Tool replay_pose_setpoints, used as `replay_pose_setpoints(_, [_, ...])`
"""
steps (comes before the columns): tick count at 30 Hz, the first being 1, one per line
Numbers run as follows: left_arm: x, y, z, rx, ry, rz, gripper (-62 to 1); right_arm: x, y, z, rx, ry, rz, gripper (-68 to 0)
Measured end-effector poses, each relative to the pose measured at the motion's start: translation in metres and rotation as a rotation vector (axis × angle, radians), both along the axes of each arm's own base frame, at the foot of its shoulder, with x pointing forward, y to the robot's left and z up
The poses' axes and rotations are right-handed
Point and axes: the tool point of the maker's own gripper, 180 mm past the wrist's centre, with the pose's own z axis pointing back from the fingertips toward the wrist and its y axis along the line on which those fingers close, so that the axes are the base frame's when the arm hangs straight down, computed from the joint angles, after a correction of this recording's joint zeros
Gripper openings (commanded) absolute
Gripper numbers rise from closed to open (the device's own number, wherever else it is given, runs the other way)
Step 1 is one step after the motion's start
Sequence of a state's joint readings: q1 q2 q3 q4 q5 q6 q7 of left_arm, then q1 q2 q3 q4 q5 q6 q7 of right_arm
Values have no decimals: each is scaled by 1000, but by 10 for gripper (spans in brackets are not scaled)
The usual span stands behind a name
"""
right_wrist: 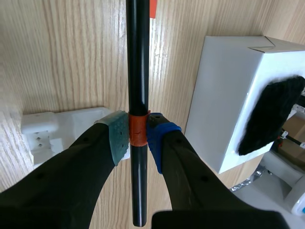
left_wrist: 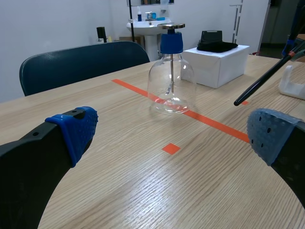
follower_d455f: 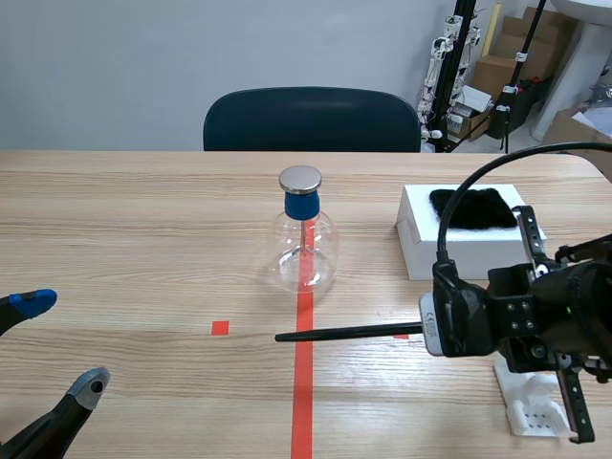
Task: Do the electroscope experiment. put the rod down on the box
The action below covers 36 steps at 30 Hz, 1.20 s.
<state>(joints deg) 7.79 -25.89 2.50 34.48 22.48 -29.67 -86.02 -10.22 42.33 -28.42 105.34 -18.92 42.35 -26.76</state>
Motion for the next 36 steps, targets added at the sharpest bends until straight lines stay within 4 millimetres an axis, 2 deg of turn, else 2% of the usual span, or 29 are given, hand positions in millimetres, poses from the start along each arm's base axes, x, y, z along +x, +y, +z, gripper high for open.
replay_pose_setpoints(9, [0,0,0,0,0,0,14,-18,9,-9,36,109,-58,-638])
replay_pose_setpoints(16, [0,0,0,0,0,0,14,-5,18,0,73,97,-61,-675])
replay_pose_setpoints(22, [0,0,0,0,0,0,14,-14,24,-14,53,146,-24,-675])
replay_pose_setpoints(36, [0,0,0,0,0,0,14,-11,19,-42,3,212,12,-675])
